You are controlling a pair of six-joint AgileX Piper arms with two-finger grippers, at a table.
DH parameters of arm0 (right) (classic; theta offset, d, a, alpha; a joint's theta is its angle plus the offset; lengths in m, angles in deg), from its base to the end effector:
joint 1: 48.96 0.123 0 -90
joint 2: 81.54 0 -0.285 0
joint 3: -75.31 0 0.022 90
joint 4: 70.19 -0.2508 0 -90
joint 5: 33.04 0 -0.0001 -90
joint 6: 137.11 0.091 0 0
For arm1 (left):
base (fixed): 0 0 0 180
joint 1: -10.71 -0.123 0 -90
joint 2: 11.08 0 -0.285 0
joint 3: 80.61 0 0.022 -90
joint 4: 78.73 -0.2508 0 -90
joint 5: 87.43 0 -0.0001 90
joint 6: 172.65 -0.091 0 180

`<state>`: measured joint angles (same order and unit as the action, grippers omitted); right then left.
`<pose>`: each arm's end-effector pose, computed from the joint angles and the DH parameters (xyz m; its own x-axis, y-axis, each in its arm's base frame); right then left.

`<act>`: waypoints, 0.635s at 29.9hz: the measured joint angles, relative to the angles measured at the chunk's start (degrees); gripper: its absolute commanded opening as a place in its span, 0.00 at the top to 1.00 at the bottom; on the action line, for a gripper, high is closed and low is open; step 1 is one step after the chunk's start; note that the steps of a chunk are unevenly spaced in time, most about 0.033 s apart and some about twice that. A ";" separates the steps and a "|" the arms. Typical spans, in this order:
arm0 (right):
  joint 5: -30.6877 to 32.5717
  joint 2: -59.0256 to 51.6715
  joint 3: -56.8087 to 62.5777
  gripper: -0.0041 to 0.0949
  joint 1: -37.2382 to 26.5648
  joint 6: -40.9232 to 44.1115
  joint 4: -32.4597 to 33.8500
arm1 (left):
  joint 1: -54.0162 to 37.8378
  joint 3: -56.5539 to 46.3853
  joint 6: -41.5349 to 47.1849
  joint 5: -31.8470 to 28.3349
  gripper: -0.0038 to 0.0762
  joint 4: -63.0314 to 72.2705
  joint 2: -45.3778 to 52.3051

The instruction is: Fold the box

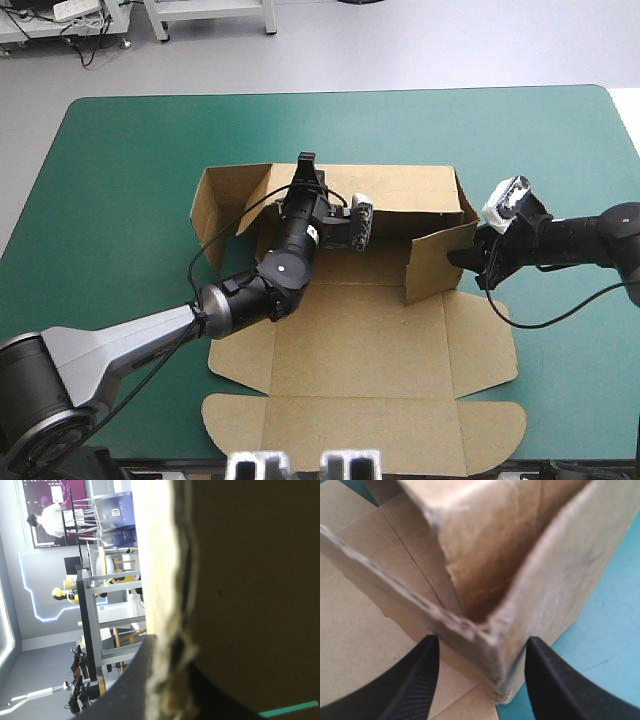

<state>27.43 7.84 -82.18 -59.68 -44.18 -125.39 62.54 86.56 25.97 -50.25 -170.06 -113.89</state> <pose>0.2700 0.0151 0.2762 -0.4484 -0.4741 -0.7577 -0.7992 0.5924 0.1022 0.2687 -0.2527 0.2820 0.1995 0.9796 -0.0242 0.3301 -0.0440 0.9429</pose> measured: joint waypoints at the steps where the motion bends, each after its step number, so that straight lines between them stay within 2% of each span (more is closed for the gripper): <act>1: -0.12 0.00 0.00 0.46 0.00 -0.83 -0.95 | 0.00 0.00 0.00 0.00 0.97 0.00 0.00; 7: -1.70 2.52 0.00 0.46 0.94 -2.83 -5.54 | 0.00 0.00 0.00 0.00 0.97 -0.03 0.00; 11: -3.78 6.76 0.00 0.50 4.11 -2.95 -7.27 | 0.00 0.00 0.00 0.00 0.97 -0.03 0.00; 13: -4.87 8.02 0.00 0.59 4.81 -3.02 -9.23 | 0.00 -0.06 0.00 0.87 0.97 -0.03 0.00; 15: -6.48 8.54 0.00 0.72 5.30 -3.24 -11.31 | 0.00 -0.06 0.00 1.59 0.97 0.10 -0.07; 17: -8.49 8.76 0.00 0.90 5.40 -3.38 -12.72 | -0.06 -0.06 0.00 1.79 0.97 0.15 -0.13; 19: -9.78 8.82 0.00 0.97 5.40 -3.60 -14.03 | -0.06 -0.06 0.00 2.19 0.97 0.01 -0.19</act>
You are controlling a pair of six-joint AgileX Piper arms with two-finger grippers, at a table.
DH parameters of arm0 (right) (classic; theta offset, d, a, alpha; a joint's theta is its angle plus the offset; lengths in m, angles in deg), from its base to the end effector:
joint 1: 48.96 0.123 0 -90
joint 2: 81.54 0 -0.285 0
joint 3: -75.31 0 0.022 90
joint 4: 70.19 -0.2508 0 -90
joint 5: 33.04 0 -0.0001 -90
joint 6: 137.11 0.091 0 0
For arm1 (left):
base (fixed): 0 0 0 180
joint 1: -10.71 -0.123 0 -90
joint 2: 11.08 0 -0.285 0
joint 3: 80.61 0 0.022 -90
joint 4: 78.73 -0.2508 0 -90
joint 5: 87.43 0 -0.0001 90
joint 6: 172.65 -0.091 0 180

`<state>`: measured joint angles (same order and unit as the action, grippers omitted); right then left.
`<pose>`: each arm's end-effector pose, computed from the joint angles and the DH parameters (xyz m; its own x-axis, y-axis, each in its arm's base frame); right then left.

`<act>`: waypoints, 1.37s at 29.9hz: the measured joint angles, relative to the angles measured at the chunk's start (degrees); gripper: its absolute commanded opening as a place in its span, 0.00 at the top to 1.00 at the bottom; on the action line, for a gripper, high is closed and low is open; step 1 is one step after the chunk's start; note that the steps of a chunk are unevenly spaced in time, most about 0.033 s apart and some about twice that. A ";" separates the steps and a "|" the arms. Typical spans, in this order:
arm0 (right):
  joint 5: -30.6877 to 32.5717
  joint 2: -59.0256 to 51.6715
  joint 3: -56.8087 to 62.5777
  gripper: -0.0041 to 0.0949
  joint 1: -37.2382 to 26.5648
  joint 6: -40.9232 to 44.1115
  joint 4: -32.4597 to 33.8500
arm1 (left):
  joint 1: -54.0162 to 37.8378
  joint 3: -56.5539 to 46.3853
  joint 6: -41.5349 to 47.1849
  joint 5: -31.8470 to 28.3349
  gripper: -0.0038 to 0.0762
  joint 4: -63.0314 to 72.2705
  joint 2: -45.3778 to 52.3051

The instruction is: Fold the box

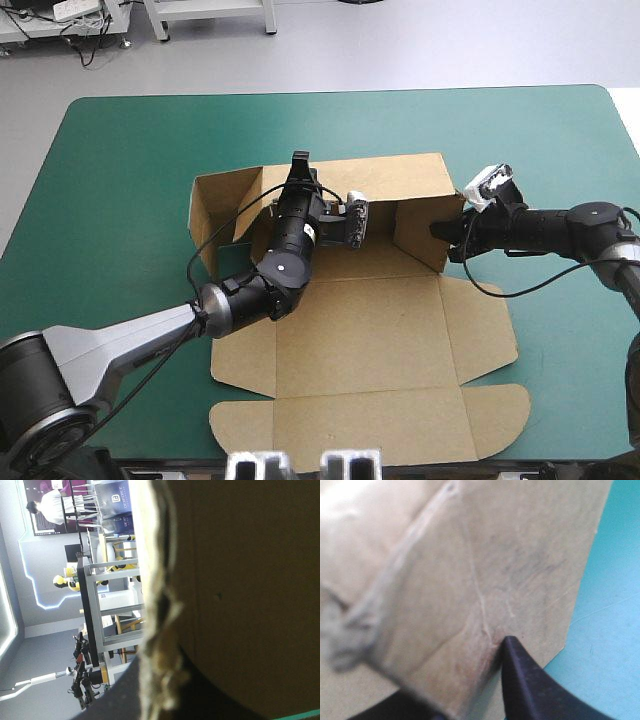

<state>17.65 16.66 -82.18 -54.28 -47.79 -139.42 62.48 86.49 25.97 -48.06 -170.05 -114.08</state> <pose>0.3090 0.0374 0.2450 -0.4997 -0.3167 -0.8062 -0.7277 0.6584 0.1924 0.2701 -0.2495 0.2814 0.1648 0.9863 -0.0094 0.3216 -0.0447 0.9458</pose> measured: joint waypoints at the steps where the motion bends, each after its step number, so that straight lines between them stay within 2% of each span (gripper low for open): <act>1: -0.81 0.04 0.00 0.96 0.00 -0.22 -0.67 | 0.00 -0.04 0.00 0.25 0.97 -0.31 0.00; 6: -2.29 0.10 0.00 0.96 0.33 -0.67 -1.71 | 0.00 -0.25 0.00 1.04 0.96 -1.82 -0.25; 9: -2.42 0.11 0.00 0.96 0.33 -0.67 -1.85 | 0.00 -0.32 0.00 1.22 0.91 -1.96 -0.25; 13: -2.47 0.16 0.00 0.96 0.33 -0.55 -1.88 | 0.00 -0.39 0.00 1.04 0.72 -1.96 -0.25; 17: -2.60 0.20 0.00 0.96 0.33 -0.10 -2.05 | 0.00 -0.59 0.00 0.01 0.46 -1.39 -0.37; 19: -2.60 0.20 0.00 0.96 0.33 0.02 -2.05 | 0.00 -0.59 0.00 -1.18 0.38 -1.03 -0.57; 25: -3.20 0.20 -0.05 0.96 0.45 1.49 -2.11 | 0.87 -0.77 0.00 -2.17 0.40 -0.46 -0.54; 31: -4.54 0.20 -0.05 0.96 0.45 3.60 -2.50 | 7.52 -1.15 0.60 -0.64 0.44 -0.06 2.97; 37: -4.72 0.20 -0.05 0.96 0.45 5.10 -2.50 | 10.92 -1.15 8.15 0.54 0.44 -2.13 8.97; 41: -4.72 0.20 -0.05 0.96 0.47 6.59 -2.50 | 10.92 -0.29 13.53 4.31 0.45 -4.34 12.37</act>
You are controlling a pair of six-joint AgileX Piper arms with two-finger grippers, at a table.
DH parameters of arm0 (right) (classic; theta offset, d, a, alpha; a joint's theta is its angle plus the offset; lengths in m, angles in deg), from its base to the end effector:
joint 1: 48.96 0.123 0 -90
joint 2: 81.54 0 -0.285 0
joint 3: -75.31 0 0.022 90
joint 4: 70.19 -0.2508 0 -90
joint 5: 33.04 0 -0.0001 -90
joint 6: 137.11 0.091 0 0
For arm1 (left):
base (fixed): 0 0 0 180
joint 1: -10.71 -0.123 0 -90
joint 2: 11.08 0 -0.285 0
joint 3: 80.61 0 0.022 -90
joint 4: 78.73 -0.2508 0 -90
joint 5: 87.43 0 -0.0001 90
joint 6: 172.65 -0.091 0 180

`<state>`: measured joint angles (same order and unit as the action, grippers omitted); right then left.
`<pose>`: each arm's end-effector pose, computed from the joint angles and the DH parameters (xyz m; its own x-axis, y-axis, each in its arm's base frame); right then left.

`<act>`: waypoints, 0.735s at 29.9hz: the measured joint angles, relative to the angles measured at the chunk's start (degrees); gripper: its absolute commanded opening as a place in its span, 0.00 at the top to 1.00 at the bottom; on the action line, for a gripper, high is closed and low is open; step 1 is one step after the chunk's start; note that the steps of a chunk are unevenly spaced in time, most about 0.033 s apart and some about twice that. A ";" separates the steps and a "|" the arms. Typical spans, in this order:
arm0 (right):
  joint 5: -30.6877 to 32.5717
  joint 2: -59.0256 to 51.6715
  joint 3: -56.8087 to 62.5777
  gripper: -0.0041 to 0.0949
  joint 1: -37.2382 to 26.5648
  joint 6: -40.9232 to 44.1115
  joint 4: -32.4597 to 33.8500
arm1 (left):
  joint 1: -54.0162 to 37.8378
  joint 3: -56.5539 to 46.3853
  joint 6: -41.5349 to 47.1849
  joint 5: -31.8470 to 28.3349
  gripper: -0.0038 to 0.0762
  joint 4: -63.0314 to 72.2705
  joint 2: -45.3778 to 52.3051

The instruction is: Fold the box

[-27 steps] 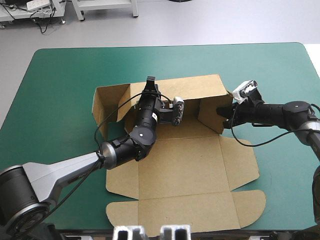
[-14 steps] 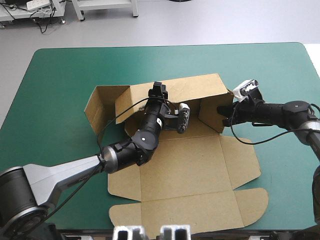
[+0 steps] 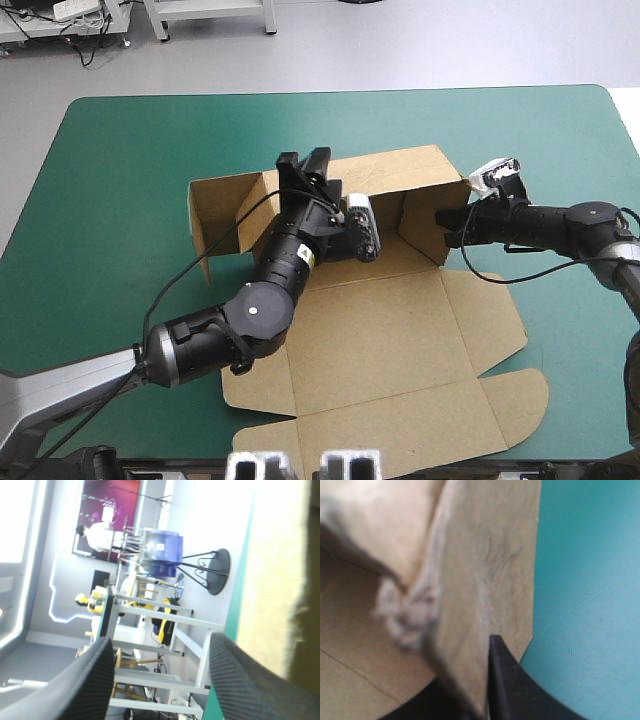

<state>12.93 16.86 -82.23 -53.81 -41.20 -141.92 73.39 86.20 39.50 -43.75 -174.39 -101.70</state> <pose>0.3161 0.0356 0.2452 -0.5782 -0.1957 -0.7921 -0.6143 0.7434 0.2647 0.2012 -0.2531 0.3598 0.2760 0.9077 -0.3160 0.1987 0.2678 0.9428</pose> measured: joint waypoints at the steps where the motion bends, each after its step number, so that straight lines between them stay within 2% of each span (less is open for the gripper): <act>1: 0.00 0.00 0.00 0.96 0.12 0.43 0.12 | 0.00 0.47 1.02 1.04 0.45 -0.38 0.61; 6: -1.01 -1.98 0.00 0.96 2.39 3.99 2.52 | -5.22 4.09 8.87 2.87 0.46 -1.04 3.71; 14: -5.92 -8.13 0.07 0.96 8.50 17.04 7.24 | -25.34 8.78 16.94 3.80 0.51 3.37 4.67; 18: -6.29 -8.59 -3.93 0.96 11.64 31.36 18.60 | -35.17 9.67 18.74 2.18 0.52 9.76 4.67; 22: -2.34 -7.93 -10.32 0.96 13.69 46.79 32.71 | -43.65 9.67 19.46 -0.17 0.52 18.22 4.67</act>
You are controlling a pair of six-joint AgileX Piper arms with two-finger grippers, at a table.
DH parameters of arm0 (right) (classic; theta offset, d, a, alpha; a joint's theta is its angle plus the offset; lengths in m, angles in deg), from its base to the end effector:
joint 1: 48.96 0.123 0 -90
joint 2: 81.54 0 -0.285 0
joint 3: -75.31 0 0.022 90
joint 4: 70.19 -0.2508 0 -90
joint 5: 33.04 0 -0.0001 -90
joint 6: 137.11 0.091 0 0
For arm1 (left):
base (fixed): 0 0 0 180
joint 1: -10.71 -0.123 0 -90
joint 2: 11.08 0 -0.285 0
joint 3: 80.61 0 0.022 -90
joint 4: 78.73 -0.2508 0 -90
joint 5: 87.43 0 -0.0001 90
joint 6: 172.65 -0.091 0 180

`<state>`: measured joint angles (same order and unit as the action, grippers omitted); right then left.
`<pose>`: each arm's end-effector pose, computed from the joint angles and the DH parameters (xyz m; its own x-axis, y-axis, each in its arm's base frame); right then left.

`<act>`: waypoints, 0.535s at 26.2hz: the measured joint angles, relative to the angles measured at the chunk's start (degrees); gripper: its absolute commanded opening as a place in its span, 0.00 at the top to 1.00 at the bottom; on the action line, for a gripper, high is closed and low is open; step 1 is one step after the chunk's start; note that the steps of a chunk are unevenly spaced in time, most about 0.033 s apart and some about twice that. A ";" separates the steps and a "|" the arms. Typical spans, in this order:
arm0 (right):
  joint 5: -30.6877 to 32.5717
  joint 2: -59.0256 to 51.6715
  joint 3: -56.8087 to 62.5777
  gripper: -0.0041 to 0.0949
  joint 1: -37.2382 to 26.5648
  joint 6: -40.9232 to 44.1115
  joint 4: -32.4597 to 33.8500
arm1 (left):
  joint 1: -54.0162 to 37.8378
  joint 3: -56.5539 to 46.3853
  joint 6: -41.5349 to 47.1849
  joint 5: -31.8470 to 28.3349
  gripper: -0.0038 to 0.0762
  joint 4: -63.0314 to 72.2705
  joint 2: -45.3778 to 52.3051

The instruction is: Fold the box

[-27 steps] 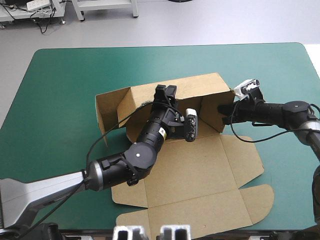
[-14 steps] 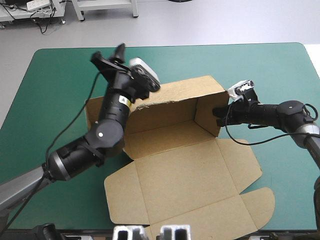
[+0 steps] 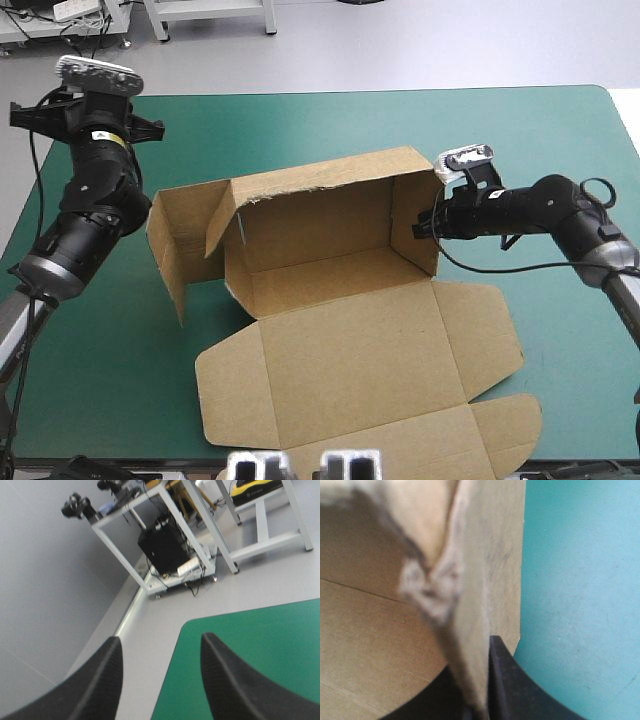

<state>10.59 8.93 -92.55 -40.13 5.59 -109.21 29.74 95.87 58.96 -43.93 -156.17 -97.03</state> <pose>0.2957 0.0860 0.3127 -0.6915 -0.2170 -0.6890 -0.5059 0.8263 0.2475 0.3003 -0.0388 0.4186 -0.3088 0.3913 -0.8669 -0.2893 0.8297 0.4775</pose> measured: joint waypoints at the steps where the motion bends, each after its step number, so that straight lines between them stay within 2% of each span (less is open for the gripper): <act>1: 1.62 0.38 -1.65 0.96 0.13 2.69 2.21 | -1.54 0.00 0.05 -0.58 0.52 1.88 0.00; 5: 12.99 3.89 -10.64 0.96 0.13 12.41 9.85 | -8.44 0.00 -0.01 -3.13 0.52 11.70 0.00; 9: 24.33 8.83 -19.04 0.96 0.27 17.11 14.18 | -12.81 0.00 -3.19 -4.27 0.52 21.12 0.00; 12: 26.74 16.08 -25.64 0.90 0.39 17.92 20.08 | -13.98 0.00 -10.28 -4.50 0.52 29.79 0.00; 14: 26.17 18.77 -27.37 0.84 0.39 17.80 21.01 | -13.98 0.00 -12.50 -4.77 0.52 32.06 0.00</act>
<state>36.75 27.70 -119.92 -39.74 23.38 -88.20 15.76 95.87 46.45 -48.70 -124.11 -97.03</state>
